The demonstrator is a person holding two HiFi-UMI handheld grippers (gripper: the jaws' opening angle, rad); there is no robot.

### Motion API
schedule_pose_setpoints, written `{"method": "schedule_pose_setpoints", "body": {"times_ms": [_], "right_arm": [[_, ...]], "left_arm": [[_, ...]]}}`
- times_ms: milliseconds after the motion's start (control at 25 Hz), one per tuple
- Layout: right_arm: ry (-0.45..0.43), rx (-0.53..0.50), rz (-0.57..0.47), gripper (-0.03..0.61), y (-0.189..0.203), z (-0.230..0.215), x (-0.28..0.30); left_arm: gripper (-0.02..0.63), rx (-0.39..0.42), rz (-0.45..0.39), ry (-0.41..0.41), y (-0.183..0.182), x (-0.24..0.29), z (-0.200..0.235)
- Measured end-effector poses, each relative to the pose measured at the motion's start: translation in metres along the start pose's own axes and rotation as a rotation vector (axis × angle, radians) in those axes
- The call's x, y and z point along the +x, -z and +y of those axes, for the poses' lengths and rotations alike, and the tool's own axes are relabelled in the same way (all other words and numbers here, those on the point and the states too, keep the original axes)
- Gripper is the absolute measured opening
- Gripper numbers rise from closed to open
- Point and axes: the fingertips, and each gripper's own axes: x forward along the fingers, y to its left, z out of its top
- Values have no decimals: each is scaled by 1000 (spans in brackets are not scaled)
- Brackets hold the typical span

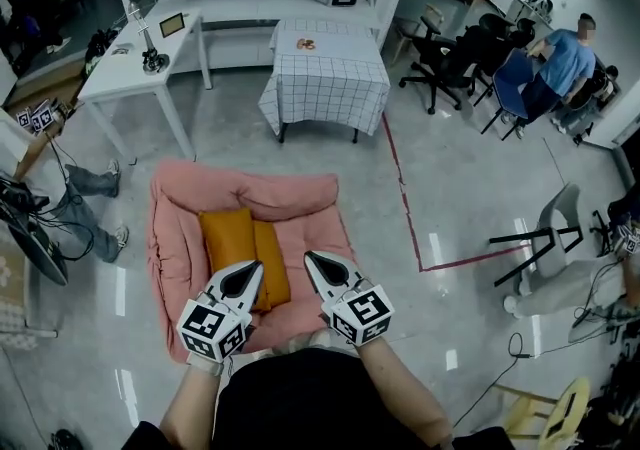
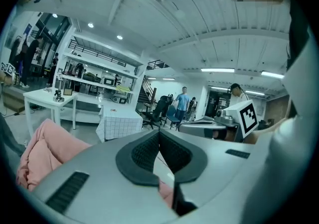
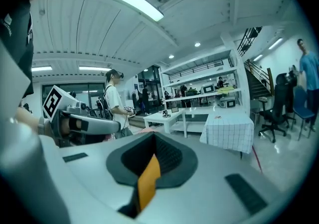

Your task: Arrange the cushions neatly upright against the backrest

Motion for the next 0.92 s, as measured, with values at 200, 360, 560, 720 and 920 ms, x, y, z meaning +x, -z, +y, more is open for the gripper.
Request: {"method": "schedule_pose_setpoints", "body": {"times_ms": [200, 360, 560, 720, 920], "right_arm": [[7, 20, -17, 8, -4, -18, 4], [17, 18, -22, 8, -4, -28, 3], [33, 20, -28, 8, -6, -38, 0], [42, 6, -24, 8, -6, -41, -2], [47, 5, -30, 8, -9, -41, -8]], "left_arm": [[12, 23, 5, -5, -6, 12, 1], [12, 27, 7, -9, -6, 20, 2], [12, 32, 8, -12, -10, 25, 3], [12, 39, 12, -12, -10, 27, 2], [12, 39, 13, -16, -12, 26, -1]]}}
